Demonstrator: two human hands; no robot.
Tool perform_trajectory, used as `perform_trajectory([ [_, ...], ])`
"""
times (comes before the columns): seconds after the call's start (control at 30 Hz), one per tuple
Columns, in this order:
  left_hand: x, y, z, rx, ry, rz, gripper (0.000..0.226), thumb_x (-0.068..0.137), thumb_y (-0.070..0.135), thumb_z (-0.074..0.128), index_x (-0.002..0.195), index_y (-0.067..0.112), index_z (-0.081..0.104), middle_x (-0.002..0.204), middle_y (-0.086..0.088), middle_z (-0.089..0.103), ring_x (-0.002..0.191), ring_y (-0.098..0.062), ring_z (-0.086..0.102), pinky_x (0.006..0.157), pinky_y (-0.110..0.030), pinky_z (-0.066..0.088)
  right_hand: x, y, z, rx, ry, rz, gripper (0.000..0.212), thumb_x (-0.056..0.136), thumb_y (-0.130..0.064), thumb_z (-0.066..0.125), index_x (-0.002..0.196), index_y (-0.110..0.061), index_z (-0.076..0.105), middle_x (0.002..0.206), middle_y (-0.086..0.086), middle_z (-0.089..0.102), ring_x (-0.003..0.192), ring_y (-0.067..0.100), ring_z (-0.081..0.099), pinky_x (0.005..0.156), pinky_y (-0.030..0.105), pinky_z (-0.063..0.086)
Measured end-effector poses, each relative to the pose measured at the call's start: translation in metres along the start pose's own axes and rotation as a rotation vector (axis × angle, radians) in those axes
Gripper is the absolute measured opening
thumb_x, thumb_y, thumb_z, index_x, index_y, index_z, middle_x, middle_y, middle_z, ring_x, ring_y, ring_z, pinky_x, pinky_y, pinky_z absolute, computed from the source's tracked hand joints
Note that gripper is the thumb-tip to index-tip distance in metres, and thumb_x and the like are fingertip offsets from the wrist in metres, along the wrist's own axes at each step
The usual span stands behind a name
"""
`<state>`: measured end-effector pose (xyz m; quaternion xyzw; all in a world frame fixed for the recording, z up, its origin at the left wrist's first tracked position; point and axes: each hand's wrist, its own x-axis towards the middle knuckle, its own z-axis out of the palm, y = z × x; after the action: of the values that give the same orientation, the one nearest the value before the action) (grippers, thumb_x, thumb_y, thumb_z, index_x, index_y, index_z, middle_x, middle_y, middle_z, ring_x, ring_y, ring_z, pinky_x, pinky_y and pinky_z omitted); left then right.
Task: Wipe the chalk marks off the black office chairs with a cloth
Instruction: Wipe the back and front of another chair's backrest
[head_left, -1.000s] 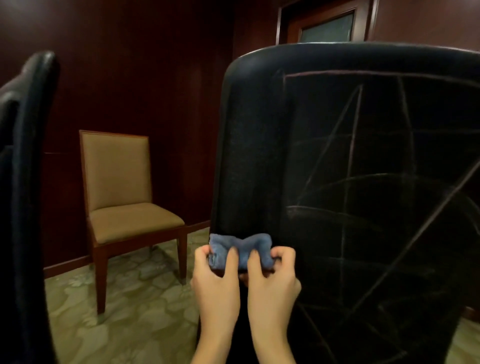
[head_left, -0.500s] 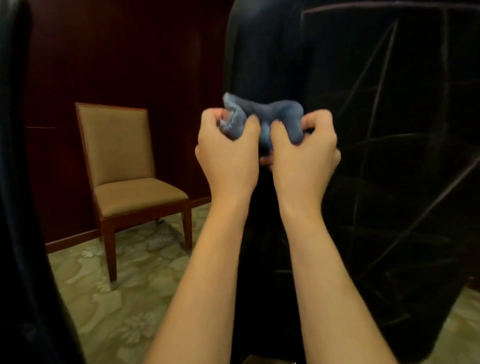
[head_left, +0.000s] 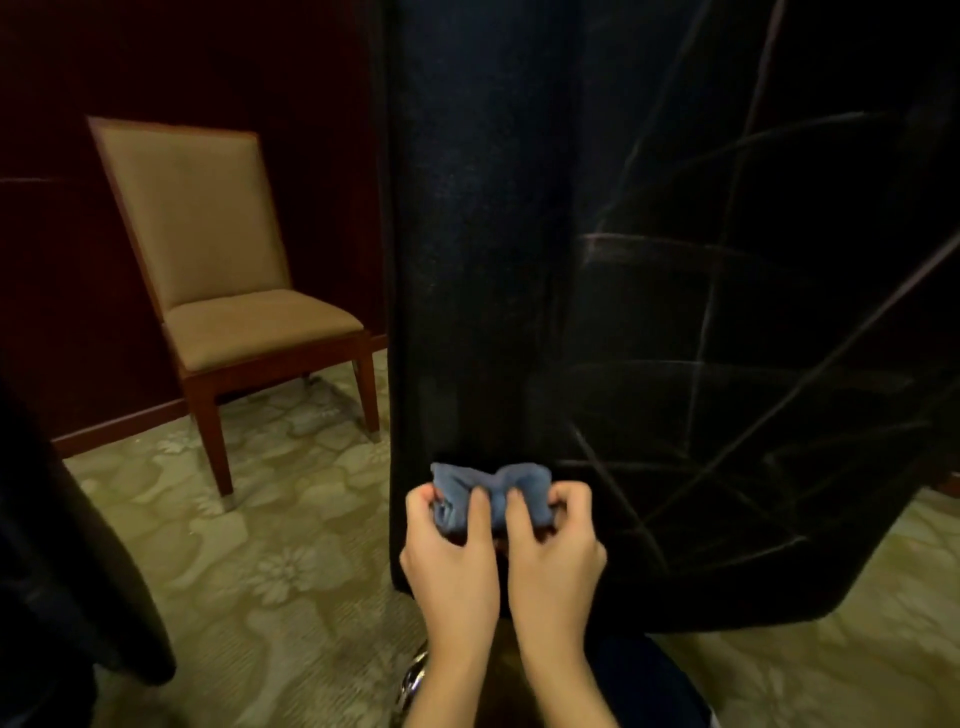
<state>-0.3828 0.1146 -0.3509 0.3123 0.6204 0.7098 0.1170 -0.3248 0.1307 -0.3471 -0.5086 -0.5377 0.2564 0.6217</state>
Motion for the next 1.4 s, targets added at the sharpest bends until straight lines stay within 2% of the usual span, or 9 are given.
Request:
perform_trajectory([
  [0.07,0.003,0.004,0.002,-0.030,0.001,-0.016,0.016,0.090,0.025,0.070,0.087,0.030,0.055,0.080,0.008,0.066,0.071,0.000,0.062,0.065,-0.035,0.052,0.006,-0.007,-0.002,0.025,-0.014,0.001,0.021,0.087,-0.016,0.073,0.083,-0.024,0.055,0.066,-0.010,0.062,0.064,-0.008,0.062,0.052,0.008,0.045],
  [0.13,0.016,0.028,0.007,-0.129,0.011,0.050,0.014,0.090,0.028,0.069,0.089,0.031,0.056,0.083,0.009,0.066,0.073,0.003,0.061,0.067,-0.026,0.048,0.026,-0.029,-0.006,0.058,0.027,-0.074,0.019,0.084,-0.015,0.074,0.082,-0.020,0.056,0.062,-0.011,0.060,0.060,-0.007,0.060,0.052,0.006,0.040],
  [0.33,0.048,0.108,0.023,-0.281,0.049,0.269,0.021,0.090,0.017,0.069,0.080,0.025,0.052,0.069,0.012,0.056,0.061,0.006,0.051,0.059,-0.013,0.041,0.073,-0.102,-0.022,0.157,0.012,-0.252,0.016,0.087,-0.027,0.069,0.085,-0.028,0.053,0.068,-0.002,0.066,0.063,0.014,0.069,0.057,0.040,0.059],
  [0.5,0.026,0.071,0.015,-0.145,0.004,0.320,0.026,0.092,0.017,0.068,0.079,0.029,0.049,0.069,0.012,0.058,0.064,0.004,0.057,0.058,-0.011,0.041,0.052,-0.062,-0.024,0.127,0.017,-0.248,0.018,0.089,-0.022,0.070,0.087,-0.020,0.053,0.065,-0.006,0.062,0.059,0.005,0.064,0.052,0.023,0.054],
  [0.6,0.001,0.017,0.014,-0.049,0.023,0.218,0.018,0.093,0.020,0.068,0.087,0.028,0.052,0.076,0.016,0.064,0.072,0.004,0.063,0.063,-0.013,0.046,0.023,-0.007,-0.017,0.039,0.014,-0.182,0.017,0.090,-0.022,0.070,0.090,-0.021,0.053,0.069,-0.009,0.061,0.065,0.001,0.064,0.053,0.012,0.047],
  [0.7,-0.034,-0.039,0.014,0.039,0.013,0.045,0.013,0.093,0.025,0.066,0.094,0.024,0.053,0.081,0.009,0.066,0.075,-0.001,0.066,0.067,-0.028,0.053,-0.014,0.049,-0.016,-0.064,-0.028,0.012,0.019,0.092,-0.027,0.065,0.095,-0.027,0.047,0.075,-0.009,0.061,0.066,0.000,0.064,0.055,0.023,0.055],
  [0.83,-0.068,-0.092,0.012,0.100,-0.050,-0.261,0.019,0.094,0.023,0.066,0.088,0.033,0.050,0.087,0.008,0.065,0.082,-0.010,0.067,0.068,-0.025,0.051,-0.043,0.105,-0.027,-0.154,-0.130,0.253,0.018,0.095,-0.025,0.064,0.095,-0.024,0.045,0.072,-0.003,0.062,0.059,0.007,0.063,0.053,0.034,0.054],
  [0.97,-0.073,-0.108,0.011,0.059,-0.087,-0.489,0.020,0.094,0.021,0.068,0.087,0.034,0.054,0.092,0.007,0.067,0.089,-0.015,0.068,0.088,-0.050,0.057,-0.047,0.117,-0.036,-0.124,-0.184,0.322,0.012,0.095,-0.020,0.065,0.092,-0.021,0.053,0.071,-0.001,0.064,0.062,0.004,0.063,0.050,0.023,0.049],
  [1.4,-0.042,-0.014,0.045,-0.220,-0.037,-0.100,0.010,0.092,0.019,0.070,0.097,0.017,0.062,0.078,0.011,0.071,0.077,-0.008,0.069,0.070,-0.028,0.058,0.023,0.030,-0.059,0.396,-0.058,0.273,0.019,0.091,-0.014,0.068,0.100,-0.022,0.054,0.081,0.003,0.073,0.075,0.013,0.074,0.062,0.027,0.060],
])
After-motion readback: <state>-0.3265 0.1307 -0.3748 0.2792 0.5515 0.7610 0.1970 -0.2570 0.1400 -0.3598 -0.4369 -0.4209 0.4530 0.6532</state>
